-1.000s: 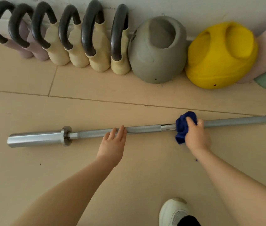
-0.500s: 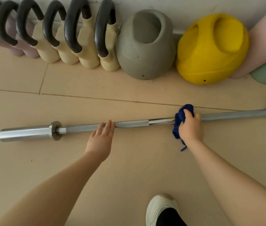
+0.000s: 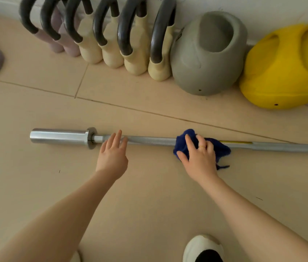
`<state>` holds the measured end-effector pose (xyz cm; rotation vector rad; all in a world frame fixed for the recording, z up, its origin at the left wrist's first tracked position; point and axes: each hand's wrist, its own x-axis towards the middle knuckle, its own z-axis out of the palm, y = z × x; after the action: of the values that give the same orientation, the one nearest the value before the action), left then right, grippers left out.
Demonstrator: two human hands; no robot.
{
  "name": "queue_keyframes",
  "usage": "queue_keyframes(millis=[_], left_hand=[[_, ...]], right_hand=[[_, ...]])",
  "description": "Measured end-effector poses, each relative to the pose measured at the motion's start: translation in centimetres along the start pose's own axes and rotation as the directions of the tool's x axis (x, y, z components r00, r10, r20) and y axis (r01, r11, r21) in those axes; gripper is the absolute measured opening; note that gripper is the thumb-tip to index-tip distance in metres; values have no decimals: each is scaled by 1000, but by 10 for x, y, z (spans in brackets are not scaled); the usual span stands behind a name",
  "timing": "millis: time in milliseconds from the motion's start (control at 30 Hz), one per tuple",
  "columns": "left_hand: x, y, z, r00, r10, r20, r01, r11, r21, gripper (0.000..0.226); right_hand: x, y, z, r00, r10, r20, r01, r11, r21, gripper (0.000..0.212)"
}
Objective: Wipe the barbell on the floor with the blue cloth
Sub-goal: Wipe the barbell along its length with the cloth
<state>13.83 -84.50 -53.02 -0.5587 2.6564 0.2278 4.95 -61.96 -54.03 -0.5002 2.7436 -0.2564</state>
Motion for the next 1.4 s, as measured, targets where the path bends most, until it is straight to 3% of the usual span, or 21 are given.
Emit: queue_keyframes(millis=[100, 233, 300, 367, 433, 600, 767, 833, 967, 1100, 1200, 1267, 1333, 1400], left_hand=[[-1, -25, -2, 994, -79, -74, 79, 997, 3, 68], [10, -54, -8, 971, -217, -98, 206, 972, -117, 63], [17, -62, -8, 969, -241, -58, 227, 956, -183, 58], [20, -66, -4, 969, -227, -92, 205, 957, -205, 53], [20, -68, -1, 966, -225, -128, 195, 958, -212, 49], [11, -76, -2, 991, -124, -47, 115, 980, -160, 67], [6, -90, -3, 999, -24, -47, 20, 997, -77, 65], [6, -95, -1, 998, -1, -70, -4, 997, -75, 66], [15, -103, 4, 979, 54, -199, -60, 998, -22, 59], [22, -108, 8, 953, 129, -276, -118, 992, 54, 51], [22, -110, 3, 941, 175, -290, -156, 984, 87, 51], [23, -113, -1, 934, 198, -298, -174, 979, 105, 49], [25, -116, -3, 938, 206, -277, -184, 977, 104, 53], [26, -119, -5, 944, 206, -259, -191, 978, 82, 58]], right_hand=[[9, -6, 12, 984, 164, -69, -159, 985, 69, 52], [20, -40, 19, 941, 336, -35, -326, 932, 159, 44], [22, -55, 22, 958, 280, -57, -271, 954, 127, 40], [21, -53, 22, 990, 129, -51, -122, 985, 120, 39], [23, -36, 16, 996, 76, -52, -65, 982, 179, 36], [26, -46, 4, 935, 343, -89, -313, 918, 245, 16], [21, -135, 36, 998, 41, 51, -51, 976, 210, 25], [24, -139, 35, 999, 21, 50, -31, 977, 210, 26], [22, -88, 28, 965, 222, -136, -198, 965, 170, 40], [16, -101, 44, 908, 316, -275, -255, 938, 236, 26], [23, -143, 54, 806, 528, -268, -386, 811, 439, 21], [30, -155, 56, 750, 619, -233, -468, 745, 475, 23], [33, -161, 58, 739, 641, -206, -500, 727, 471, 29], [32, -175, 60, 789, 579, -205, -444, 768, 461, 40]])
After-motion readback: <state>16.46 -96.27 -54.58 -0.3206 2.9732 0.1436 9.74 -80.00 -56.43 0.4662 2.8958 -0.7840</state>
